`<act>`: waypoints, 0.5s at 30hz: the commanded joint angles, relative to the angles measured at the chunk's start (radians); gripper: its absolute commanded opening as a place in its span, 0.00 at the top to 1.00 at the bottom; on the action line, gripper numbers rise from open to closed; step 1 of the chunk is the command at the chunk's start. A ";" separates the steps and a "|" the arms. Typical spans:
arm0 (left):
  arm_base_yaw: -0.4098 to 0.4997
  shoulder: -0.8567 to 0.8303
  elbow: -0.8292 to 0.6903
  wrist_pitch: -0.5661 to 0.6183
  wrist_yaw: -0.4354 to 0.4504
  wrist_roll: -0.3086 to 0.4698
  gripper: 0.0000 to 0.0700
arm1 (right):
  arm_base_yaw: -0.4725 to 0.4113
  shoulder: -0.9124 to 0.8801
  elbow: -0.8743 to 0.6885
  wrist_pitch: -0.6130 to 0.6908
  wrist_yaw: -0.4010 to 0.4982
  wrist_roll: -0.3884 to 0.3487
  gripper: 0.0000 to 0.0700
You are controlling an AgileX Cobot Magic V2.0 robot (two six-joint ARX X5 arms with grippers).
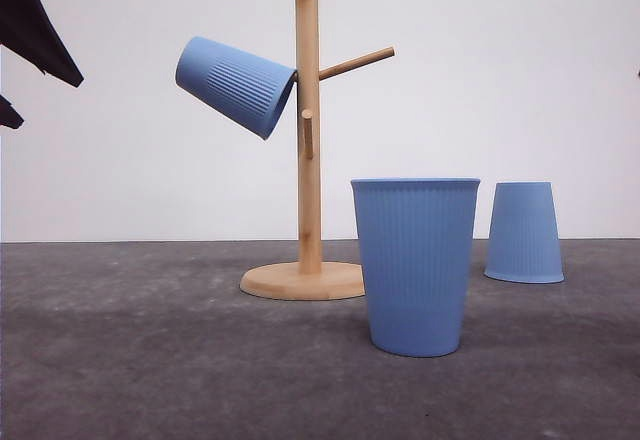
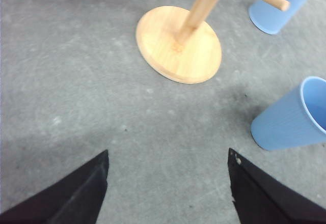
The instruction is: Place three cups
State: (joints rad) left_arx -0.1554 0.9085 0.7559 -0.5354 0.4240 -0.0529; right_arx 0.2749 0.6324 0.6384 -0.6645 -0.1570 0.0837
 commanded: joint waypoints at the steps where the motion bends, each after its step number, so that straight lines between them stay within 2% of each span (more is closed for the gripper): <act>1: -0.003 0.006 0.002 0.003 0.002 0.018 0.38 | 0.002 0.070 0.044 -0.014 0.001 0.068 0.35; 7: -0.003 0.006 0.002 0.000 -0.020 0.008 0.38 | -0.023 0.285 0.207 -0.053 0.000 0.069 0.35; 15: -0.003 0.006 0.002 0.005 -0.028 0.008 0.38 | -0.123 0.582 0.453 -0.087 -0.002 0.000 0.35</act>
State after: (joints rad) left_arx -0.1555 0.9085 0.7559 -0.5415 0.3958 -0.0517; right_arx 0.1554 1.1784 1.0567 -0.7532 -0.1577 0.1088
